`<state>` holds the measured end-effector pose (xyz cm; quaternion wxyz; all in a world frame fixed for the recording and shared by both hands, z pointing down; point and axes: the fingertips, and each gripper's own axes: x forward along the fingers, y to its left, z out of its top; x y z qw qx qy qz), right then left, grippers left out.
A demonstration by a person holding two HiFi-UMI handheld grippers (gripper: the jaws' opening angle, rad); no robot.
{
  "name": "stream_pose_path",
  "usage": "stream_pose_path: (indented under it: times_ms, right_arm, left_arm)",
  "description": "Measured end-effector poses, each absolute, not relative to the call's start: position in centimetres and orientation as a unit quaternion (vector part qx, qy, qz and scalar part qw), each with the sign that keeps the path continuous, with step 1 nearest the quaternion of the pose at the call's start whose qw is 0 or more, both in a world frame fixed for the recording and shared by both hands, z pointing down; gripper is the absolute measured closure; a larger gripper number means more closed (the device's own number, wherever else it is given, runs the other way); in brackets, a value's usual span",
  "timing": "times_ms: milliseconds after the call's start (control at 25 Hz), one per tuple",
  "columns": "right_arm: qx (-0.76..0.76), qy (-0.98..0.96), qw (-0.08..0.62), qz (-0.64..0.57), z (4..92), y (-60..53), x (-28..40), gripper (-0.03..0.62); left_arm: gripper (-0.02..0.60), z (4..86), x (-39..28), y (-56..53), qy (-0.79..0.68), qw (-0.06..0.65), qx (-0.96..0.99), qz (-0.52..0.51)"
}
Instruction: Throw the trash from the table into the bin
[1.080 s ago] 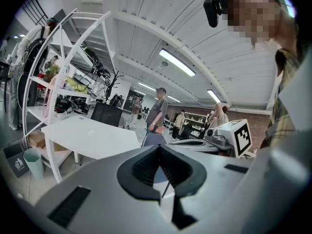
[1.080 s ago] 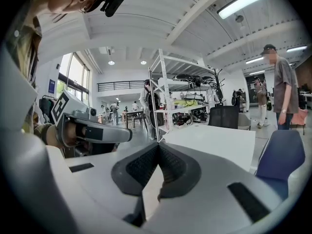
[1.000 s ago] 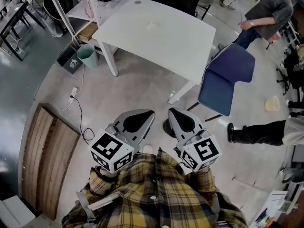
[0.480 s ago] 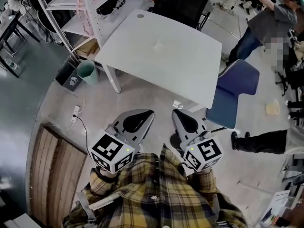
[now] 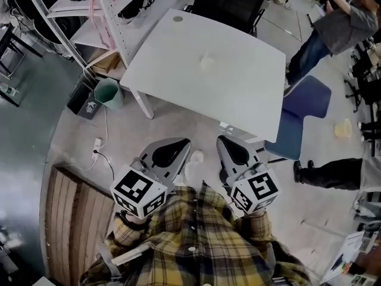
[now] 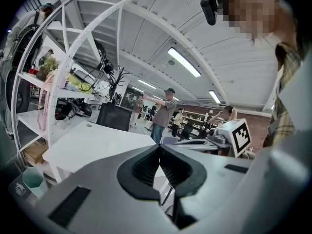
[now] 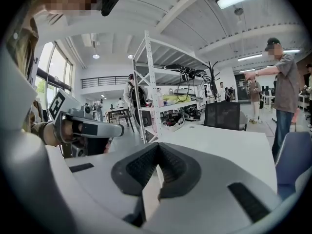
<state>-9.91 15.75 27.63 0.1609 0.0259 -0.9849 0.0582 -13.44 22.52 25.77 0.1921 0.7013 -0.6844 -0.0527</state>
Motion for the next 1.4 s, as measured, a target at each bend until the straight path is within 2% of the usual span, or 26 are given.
stream_pose_path:
  times_ms: [760, 1400]
  right_arm:
    - [0.032, -0.983, 0.166, 0.072, 28.7, 0.3, -25.5, 0.595]
    - [0.069, -0.975, 0.19, 0.096, 30.5, -5.6, -30.7, 0.595]
  left_arm:
    - [0.572, 25.8, -28.6, 7.2, -0.672, 0.191, 0.715, -0.029]
    - [0.571, 26.5, -34.3, 1.3, -0.647, 0.213, 0.731, -0.03]
